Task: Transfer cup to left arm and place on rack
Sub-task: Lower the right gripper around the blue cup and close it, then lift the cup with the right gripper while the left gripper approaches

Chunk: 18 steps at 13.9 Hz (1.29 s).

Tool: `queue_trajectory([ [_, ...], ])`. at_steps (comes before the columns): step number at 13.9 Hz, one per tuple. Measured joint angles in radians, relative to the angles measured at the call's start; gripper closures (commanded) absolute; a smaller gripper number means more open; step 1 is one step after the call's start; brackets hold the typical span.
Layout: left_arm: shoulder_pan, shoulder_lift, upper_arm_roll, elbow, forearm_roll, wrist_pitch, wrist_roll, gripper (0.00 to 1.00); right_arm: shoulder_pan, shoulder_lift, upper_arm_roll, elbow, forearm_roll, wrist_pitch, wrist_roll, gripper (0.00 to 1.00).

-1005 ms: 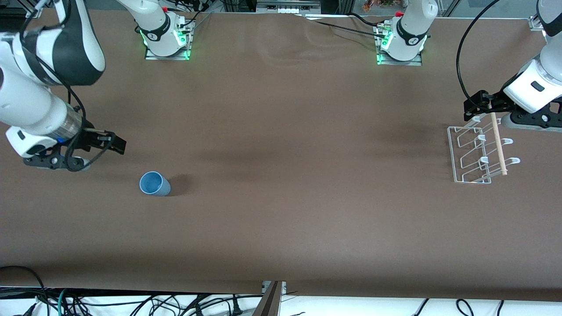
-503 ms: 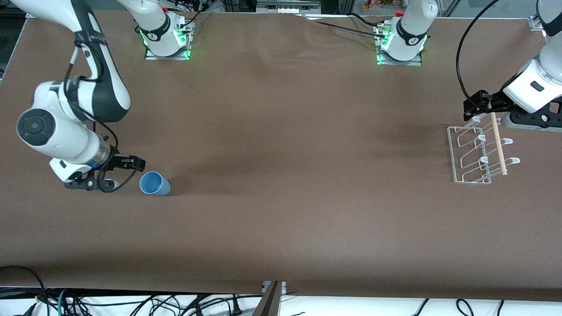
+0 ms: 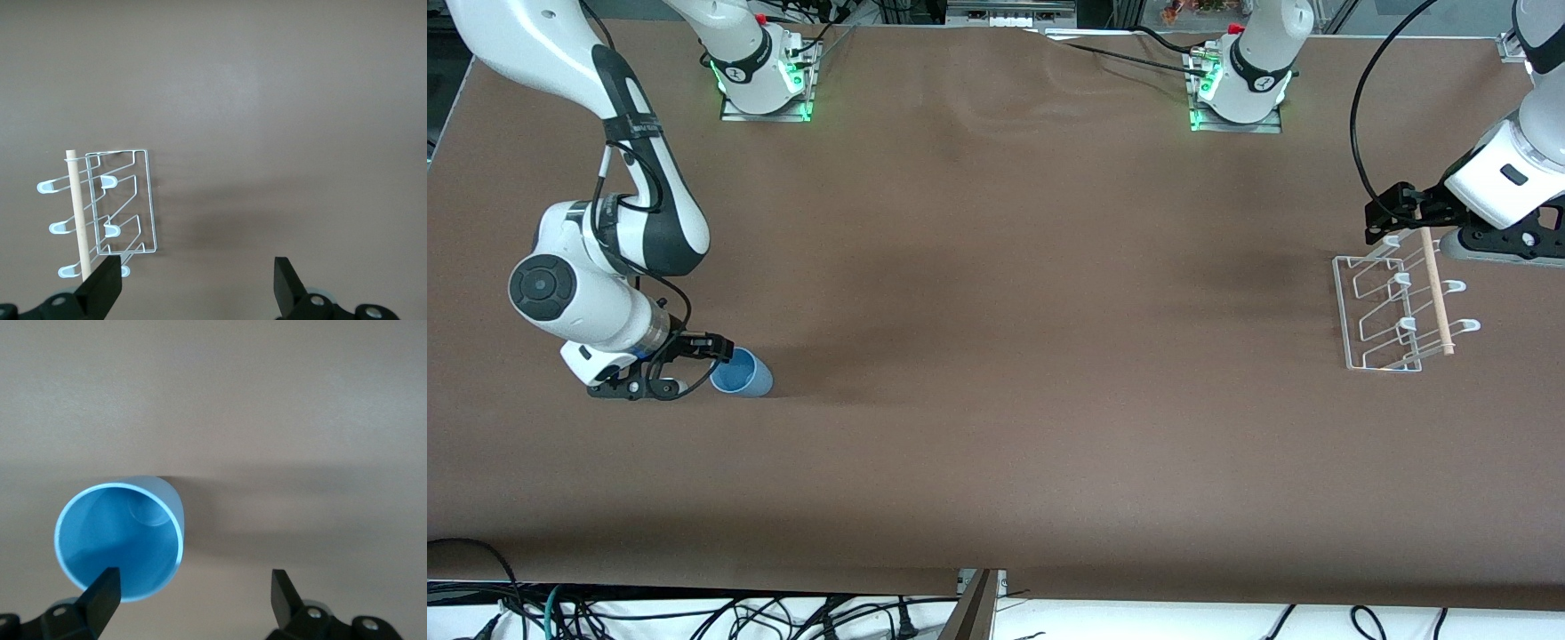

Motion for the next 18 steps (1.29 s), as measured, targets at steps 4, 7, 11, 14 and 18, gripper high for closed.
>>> queue_trajectory([
  [4, 0.0, 0.0, 0.0, 0.0, 0.0, -0.001, 0.0, 0.0, 0.0, 0.042, 0.0, -0.001, 0.0, 0.039, 0.0, 0.45],
  [7, 0.0, 0.0, 0.0, 0.0, 0.0, -0.001, 0.0, 0.0, 0.0, 0.061, 0.0, -0.001, 0.0, 0.051, -0.001, 1.0],
  [11, 0.0, 0.0, 0.0, 0.0, 0.0, -0.002, 0.0, 0.0, 0.0, 0.068, 0.0, 0.001, 0.0, 0.056, -0.002, 1.0],
  [14, 0.0, 0.0, 0.0, 0.0, 0.0, -0.002, 0.0, 0.0, 0.001, 0.065, 0.003, 0.013, 0.022, 0.061, -0.003, 1.0],
  [18, 0.0, 0.0, 0.0, 0.0, 0.0, -0.002, 0.0, 0.0, 0.002, 0.065, 0.022, 0.044, 0.118, 0.061, -0.005, 1.0],
])
